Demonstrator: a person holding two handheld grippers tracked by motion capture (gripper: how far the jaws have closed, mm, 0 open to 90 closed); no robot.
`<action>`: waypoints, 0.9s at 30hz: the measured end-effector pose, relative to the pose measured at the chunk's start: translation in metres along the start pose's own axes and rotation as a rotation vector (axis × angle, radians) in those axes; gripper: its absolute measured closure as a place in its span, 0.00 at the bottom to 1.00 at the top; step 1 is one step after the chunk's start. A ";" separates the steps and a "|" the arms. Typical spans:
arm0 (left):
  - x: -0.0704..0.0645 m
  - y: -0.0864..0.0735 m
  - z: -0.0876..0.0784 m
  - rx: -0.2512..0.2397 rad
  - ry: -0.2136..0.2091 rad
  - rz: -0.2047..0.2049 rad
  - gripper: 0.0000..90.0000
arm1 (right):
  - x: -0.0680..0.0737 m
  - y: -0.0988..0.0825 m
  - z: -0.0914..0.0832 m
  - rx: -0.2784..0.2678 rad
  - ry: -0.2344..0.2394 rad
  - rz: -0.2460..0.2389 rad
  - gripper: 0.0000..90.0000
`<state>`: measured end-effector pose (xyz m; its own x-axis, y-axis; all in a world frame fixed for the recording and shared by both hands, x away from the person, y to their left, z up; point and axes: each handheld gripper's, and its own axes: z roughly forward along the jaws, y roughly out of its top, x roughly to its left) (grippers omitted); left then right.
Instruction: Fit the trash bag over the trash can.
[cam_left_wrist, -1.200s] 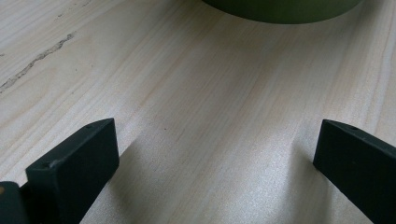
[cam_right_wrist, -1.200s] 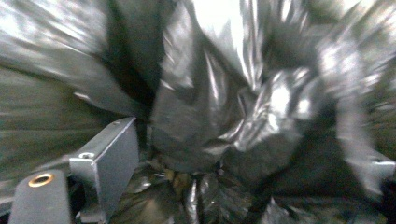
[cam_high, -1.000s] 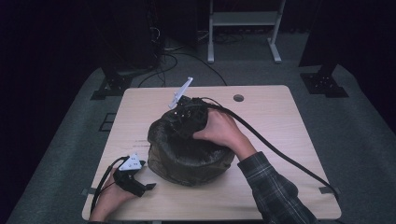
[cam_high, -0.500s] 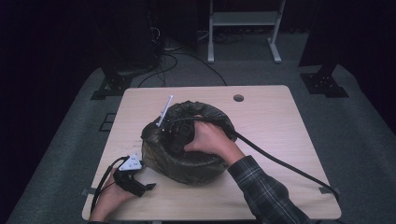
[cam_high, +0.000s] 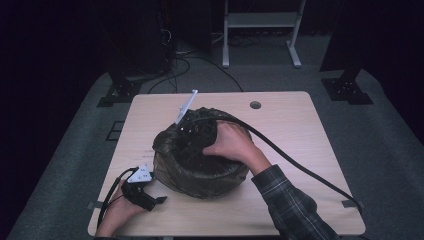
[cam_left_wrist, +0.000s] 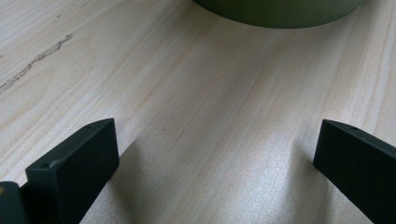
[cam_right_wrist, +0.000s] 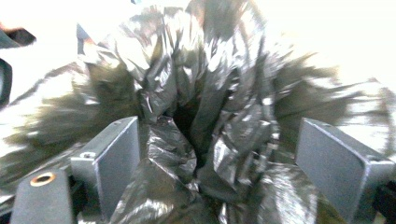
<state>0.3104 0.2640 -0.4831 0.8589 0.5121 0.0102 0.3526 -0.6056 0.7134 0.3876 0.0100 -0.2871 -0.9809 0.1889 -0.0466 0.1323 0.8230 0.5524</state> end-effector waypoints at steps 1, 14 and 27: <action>0.000 0.000 0.000 0.000 0.000 0.000 0.00 | 0.000 -0.001 -0.006 -0.017 -0.005 -0.001 0.14; 0.000 0.000 0.000 0.000 -0.001 0.001 0.00 | -0.003 -0.037 -0.069 -0.203 -0.078 0.008 0.13; 0.000 0.000 0.000 0.000 -0.001 0.001 0.00 | -0.002 -0.089 -0.104 -0.272 -0.146 0.050 0.13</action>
<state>0.3105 0.2640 -0.4831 0.8598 0.5106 0.0105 0.3514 -0.6065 0.7132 0.3635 -0.1190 -0.2494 -0.9405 0.3169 -0.1222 0.1175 0.6411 0.7584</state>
